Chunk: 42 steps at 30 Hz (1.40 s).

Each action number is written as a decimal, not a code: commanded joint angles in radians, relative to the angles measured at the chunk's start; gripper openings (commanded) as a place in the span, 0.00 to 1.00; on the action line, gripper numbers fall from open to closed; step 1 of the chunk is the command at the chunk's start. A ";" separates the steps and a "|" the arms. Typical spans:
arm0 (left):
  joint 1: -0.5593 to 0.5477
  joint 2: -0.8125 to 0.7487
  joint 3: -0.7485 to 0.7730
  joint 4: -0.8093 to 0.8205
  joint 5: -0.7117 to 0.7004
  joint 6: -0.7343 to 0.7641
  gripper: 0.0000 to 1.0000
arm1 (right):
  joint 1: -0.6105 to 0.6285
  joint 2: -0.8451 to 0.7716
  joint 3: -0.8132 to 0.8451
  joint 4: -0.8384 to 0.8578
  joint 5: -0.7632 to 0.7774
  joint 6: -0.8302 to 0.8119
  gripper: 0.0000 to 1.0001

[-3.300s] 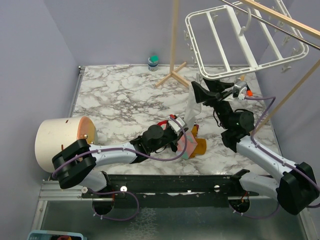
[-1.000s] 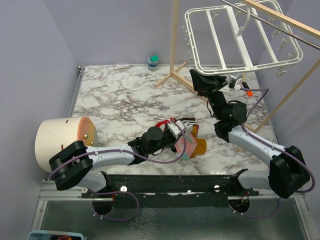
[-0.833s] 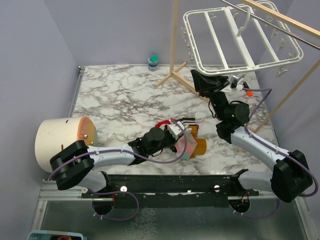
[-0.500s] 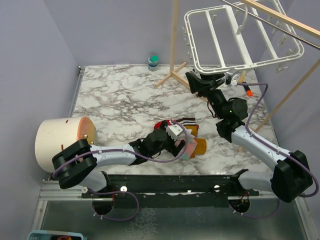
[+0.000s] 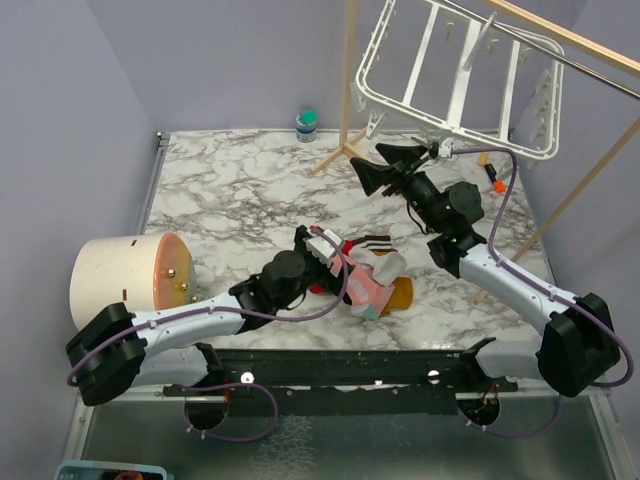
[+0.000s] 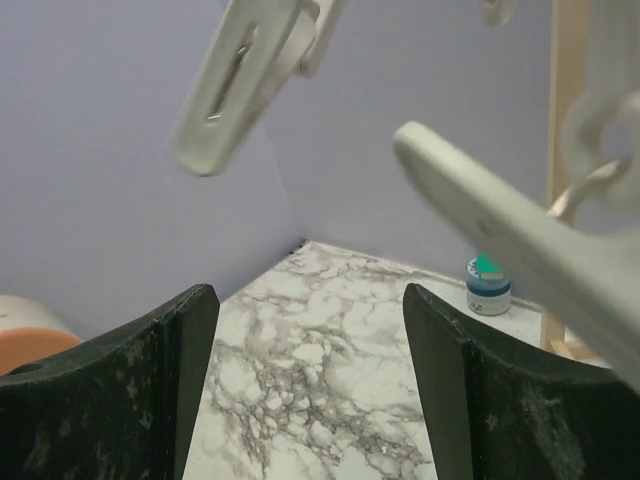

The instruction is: Remove the socks clipped to the hanger

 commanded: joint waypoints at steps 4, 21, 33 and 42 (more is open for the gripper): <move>0.205 -0.045 -0.053 0.091 0.193 -0.053 0.99 | 0.002 -0.008 -0.086 -0.084 -0.050 0.042 0.82; 0.623 -0.006 -0.104 0.279 0.368 -0.219 0.99 | -0.004 -0.065 -0.217 -0.409 0.062 -0.090 0.99; 0.728 0.006 -0.163 0.277 0.129 -0.157 0.99 | -0.079 -0.169 -0.301 -0.487 0.444 0.006 1.00; 0.739 0.033 -0.162 0.290 0.161 -0.150 0.99 | -0.079 -0.167 -0.279 -0.553 0.520 0.011 1.00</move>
